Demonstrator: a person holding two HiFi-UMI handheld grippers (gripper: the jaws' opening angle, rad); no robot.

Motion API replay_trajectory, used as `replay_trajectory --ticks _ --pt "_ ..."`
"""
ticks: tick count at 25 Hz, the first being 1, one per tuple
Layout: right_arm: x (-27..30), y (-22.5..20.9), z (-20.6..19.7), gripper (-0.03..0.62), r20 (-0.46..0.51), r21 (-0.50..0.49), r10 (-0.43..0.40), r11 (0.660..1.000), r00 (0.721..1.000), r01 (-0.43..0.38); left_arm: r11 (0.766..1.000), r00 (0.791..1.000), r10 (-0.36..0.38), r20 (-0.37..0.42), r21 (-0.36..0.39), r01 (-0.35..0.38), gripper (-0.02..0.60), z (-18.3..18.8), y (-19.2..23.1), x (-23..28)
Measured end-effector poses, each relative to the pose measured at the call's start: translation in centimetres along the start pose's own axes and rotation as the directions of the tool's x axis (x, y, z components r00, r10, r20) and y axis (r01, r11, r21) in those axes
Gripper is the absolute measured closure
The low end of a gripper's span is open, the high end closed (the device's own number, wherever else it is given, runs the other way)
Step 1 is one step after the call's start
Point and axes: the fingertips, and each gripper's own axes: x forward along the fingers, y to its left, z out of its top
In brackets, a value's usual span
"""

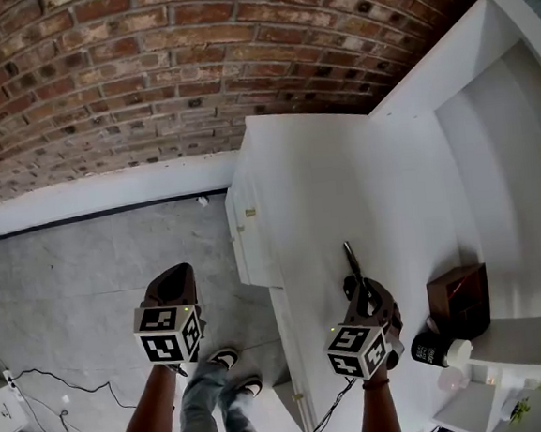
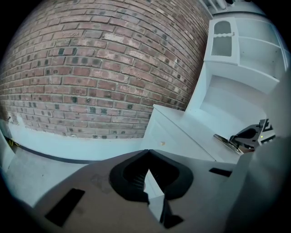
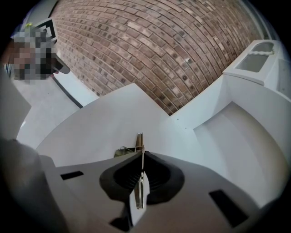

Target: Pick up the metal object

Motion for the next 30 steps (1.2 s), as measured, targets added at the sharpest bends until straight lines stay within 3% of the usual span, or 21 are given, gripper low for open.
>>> replay_trajectory --ticks 16,25,30 --pt "-5.8 -4.8 0.3 0.588 0.057 0.143 -0.043 0.989 0.997 0.034 0.998 0.996 -0.050 0.069 0.049 0.046 0.569 4.9 -4.3 -3.5" --pt "-12.4 -8.5 -1.4 0.588 0.094 0.263 -0.094 0.962 0.991 0.067 0.984 0.986 -0.141 0.094 0.119 0.130 0.569 7.2 -10.6 -7.4" --pt "-16.7 -11.1 -2.5 0.588 0.126 0.376 -0.162 0.921 0.979 0.104 0.967 0.969 -0.215 0.123 0.168 0.193 0.569 9.4 -15.0 -9.5"
